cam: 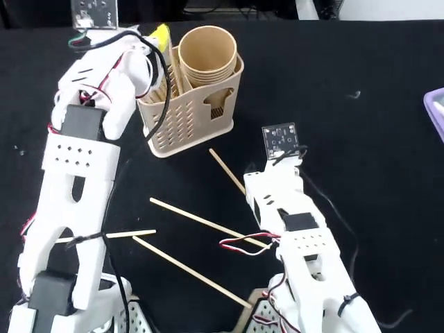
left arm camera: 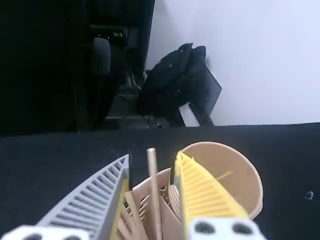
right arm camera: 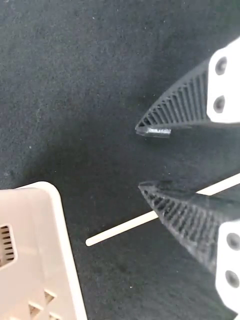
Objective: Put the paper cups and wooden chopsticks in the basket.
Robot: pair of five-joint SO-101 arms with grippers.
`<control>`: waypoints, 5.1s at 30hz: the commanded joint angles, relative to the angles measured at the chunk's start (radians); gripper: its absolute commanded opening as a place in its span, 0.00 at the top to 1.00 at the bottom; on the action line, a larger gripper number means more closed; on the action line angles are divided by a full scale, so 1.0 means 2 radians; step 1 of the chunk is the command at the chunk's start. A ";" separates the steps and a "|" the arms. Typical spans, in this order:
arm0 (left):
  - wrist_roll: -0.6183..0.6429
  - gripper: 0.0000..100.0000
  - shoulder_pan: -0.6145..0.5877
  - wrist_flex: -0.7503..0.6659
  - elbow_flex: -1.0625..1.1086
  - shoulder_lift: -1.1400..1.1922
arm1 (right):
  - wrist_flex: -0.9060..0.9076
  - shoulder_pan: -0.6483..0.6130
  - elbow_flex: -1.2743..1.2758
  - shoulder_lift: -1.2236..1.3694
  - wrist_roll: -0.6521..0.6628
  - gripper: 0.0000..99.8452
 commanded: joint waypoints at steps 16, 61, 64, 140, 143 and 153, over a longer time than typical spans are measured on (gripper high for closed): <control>-0.006 0.84 -0.295 0.267 0.175 -0.191 | 0.124 -0.077 -0.055 -0.016 0.001 0.84; -0.001 0.84 -0.361 -0.037 0.636 -0.239 | 0.241 -0.254 -0.157 0.213 0.208 0.99; -0.001 0.84 -0.361 -0.037 0.636 -0.239 | 0.257 -0.249 -0.150 0.173 0.208 0.98; -0.001 0.84 -0.360 -0.038 0.635 -0.239 | 0.272 -0.143 -0.143 0.122 0.297 0.99; -0.001 0.84 -0.360 -0.038 0.635 -0.239 | 0.274 -0.110 -0.145 0.096 0.288 0.99; -0.001 0.84 -0.360 -0.038 0.635 -0.239 | 0.264 -0.084 -0.160 0.146 0.292 0.75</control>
